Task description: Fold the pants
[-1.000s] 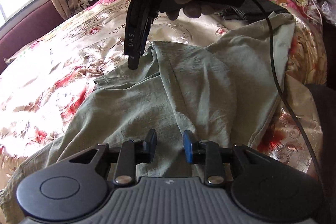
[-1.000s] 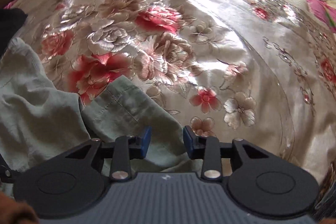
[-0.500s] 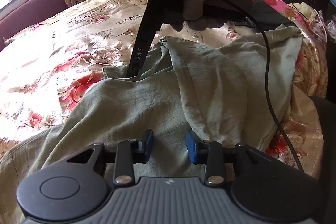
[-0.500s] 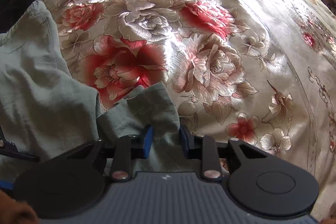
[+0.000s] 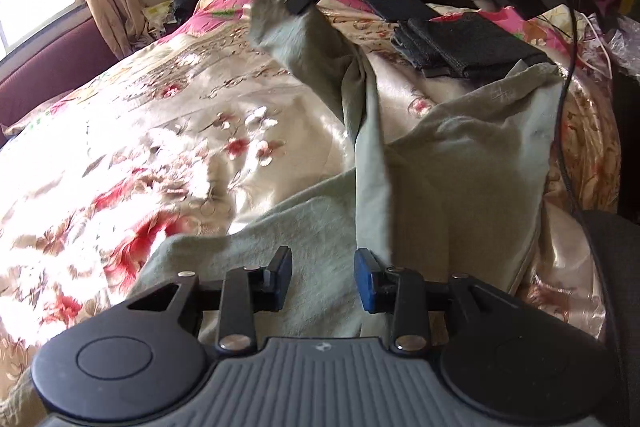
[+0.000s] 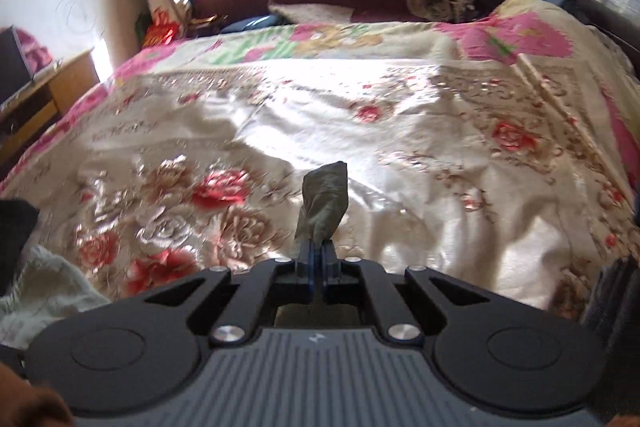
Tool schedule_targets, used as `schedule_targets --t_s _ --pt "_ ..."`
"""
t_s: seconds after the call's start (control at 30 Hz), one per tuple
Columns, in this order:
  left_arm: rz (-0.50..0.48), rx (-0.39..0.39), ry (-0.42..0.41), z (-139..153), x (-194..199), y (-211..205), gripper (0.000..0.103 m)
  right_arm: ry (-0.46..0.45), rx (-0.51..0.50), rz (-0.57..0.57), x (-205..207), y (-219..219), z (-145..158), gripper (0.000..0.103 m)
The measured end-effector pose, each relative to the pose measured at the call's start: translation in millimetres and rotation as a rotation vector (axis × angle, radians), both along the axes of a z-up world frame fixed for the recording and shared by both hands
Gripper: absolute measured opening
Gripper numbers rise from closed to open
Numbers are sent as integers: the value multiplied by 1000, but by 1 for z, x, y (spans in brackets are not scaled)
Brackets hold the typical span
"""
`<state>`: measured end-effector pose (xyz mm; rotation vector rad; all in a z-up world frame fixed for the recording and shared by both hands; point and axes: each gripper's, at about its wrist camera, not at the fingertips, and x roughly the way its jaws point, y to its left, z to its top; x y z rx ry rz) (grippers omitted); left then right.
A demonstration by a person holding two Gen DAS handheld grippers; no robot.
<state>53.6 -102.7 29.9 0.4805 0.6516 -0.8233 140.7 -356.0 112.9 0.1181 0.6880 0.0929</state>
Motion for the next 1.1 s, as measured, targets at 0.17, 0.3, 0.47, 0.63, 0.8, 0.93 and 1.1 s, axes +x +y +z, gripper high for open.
schedule_targets --t_s 0.17,0.3,0.47,0.63,0.8,0.93,1.1 --pt "-101 6 8 -4 -18 -29 49 -74 93 -356 -91 -75 5 12" --pt "-173 77 -6 -13 -43 -43 49 42 76 -584 -144 -120 -39 19" --pt "-206 138 -27 -16 -67 -50 50 57 282 -614 -191 -125 -80 20" --pt "-206 167 -71 -12 -72 -60 50 47 347 -569 -202 -112 -98 24" --pt "-198 164 -102 -4 -73 -67 51 -39 323 -592 -202 -120 -88 26" --pt "-245 171 -139 -1 -74 -85 52 -83 239 -616 -197 -132 -79 29" --pt "-292 180 -197 1 -72 -106 52 -97 49 -578 -180 -141 -65 38"
